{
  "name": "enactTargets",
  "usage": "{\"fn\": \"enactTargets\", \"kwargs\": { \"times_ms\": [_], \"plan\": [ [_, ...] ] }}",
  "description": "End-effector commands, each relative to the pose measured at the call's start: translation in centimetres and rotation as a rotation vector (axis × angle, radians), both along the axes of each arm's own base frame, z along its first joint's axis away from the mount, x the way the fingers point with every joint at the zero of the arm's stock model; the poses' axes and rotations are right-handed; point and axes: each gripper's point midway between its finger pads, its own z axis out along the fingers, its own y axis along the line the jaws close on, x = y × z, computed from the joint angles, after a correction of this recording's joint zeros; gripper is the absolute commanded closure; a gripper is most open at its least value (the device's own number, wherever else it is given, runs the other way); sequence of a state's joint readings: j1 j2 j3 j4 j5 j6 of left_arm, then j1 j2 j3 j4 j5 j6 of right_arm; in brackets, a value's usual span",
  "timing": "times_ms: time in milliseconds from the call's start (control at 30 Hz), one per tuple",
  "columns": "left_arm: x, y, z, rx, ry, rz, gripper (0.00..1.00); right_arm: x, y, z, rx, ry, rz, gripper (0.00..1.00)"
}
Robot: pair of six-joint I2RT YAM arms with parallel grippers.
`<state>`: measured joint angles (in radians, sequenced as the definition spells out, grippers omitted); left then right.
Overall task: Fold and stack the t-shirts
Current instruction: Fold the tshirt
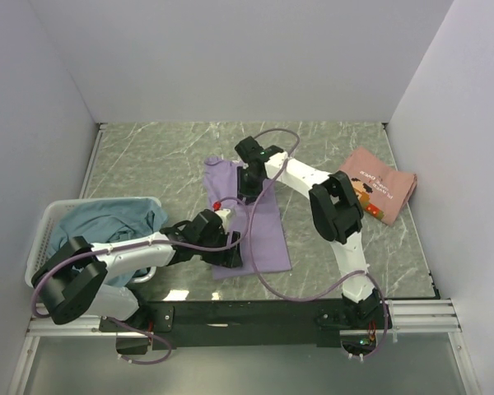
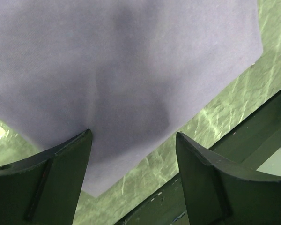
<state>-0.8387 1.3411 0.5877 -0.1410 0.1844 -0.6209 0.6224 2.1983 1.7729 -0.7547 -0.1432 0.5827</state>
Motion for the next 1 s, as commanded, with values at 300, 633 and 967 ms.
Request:
{"fn": "enactTargets", "kwargs": {
  "times_ms": [300,633,967],
  "plan": [
    [4.3,-1.7,7.4,0.065,-0.139,-0.027,0.18,3.1,-8.2,9.8,0.087,-0.167,-0.14,0.59],
    [5.6,0.2,8.1,0.044,-0.116,0.018,0.17,-7.5,-15.3,2.2,-0.011,-0.006,-0.152,0.58],
    [2.4,4.4,4.3,0.068,0.089,0.13,0.22,-16.4,-14.8,0.6,0.035,0.066,-0.064,0.59]
  ]
}}
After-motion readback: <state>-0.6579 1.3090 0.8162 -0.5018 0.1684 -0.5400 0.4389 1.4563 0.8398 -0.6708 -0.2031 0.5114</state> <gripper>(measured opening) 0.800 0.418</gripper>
